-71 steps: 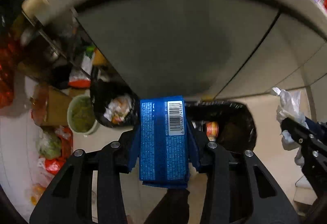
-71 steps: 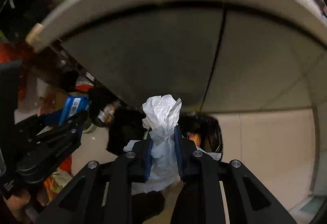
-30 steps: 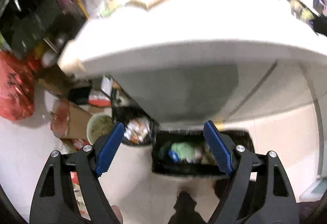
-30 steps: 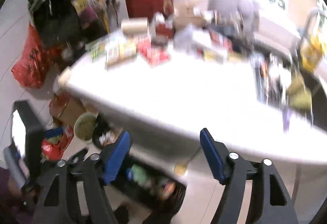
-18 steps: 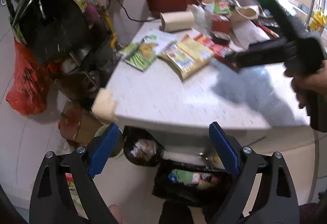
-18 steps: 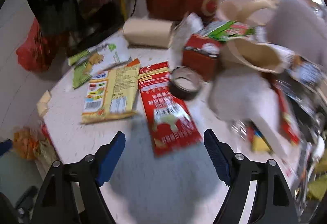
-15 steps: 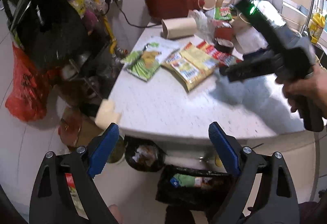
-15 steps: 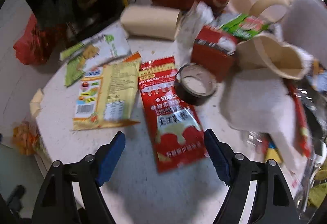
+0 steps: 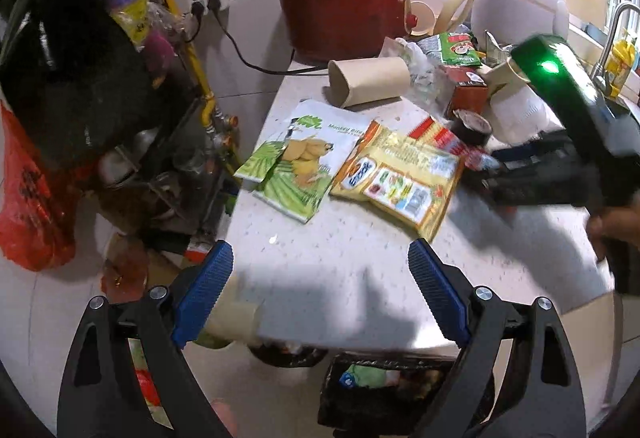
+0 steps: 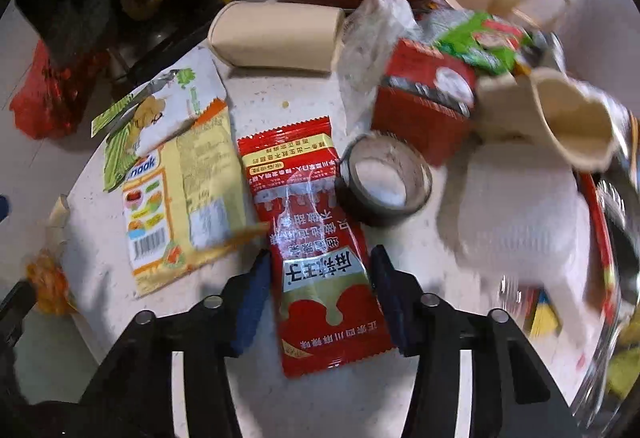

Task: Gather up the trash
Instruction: 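Move both open grippers back over the counter toward the red packet, then grasp the yellow Enaak snack packet with the left gripper while the right grasps the red packet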

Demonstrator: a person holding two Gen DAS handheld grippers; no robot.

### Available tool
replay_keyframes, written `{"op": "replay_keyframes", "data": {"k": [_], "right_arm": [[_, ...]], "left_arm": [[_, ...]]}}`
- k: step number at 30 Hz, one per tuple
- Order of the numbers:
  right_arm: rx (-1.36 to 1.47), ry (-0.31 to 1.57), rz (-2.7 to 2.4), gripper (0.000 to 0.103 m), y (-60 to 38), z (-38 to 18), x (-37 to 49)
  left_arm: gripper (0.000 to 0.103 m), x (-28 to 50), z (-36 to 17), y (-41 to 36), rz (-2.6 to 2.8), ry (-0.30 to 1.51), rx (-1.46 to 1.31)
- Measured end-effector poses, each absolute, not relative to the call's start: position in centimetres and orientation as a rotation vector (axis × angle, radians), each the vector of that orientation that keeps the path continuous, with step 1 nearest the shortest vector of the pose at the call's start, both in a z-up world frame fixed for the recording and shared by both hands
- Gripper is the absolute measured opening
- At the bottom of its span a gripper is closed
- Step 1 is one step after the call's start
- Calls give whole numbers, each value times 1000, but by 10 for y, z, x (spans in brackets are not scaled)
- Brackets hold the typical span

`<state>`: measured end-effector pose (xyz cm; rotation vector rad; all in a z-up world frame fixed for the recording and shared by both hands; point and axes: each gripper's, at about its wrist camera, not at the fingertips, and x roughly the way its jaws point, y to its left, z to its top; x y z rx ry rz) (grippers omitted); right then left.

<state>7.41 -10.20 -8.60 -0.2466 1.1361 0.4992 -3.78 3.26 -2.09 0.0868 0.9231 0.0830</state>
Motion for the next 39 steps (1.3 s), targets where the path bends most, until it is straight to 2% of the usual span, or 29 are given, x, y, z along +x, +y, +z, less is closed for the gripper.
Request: {"op": "replay_keyframes", "data": {"k": [10,18,24,29,35,37,39], "right_arm": [[-157,1143,438,43,-167,-85,22],[-71,1161,376,43,-229,-81,-11],[-46,1159,361,43,-240,-82,-17],[-29,1148,359,44,-233,-83,-16],[-27,1112,367,44,-221,-78,-16],[-21,1110,363,44,-219,-78,-15],[-12,1108,357,44,-218,-79,-16]], "left_arm": [[87,11,-41,-23,-73,892,288],[87,40,-52,-63,54,923,320],[89,44,-59,-59,55,882,417],[92,56,-77,-48,29,951,426],[92,51,-81,-29,-4,910,300],[90,53,-81,-24,-17,925,252],[79,53,-79,-18,-47,938,194]]}}
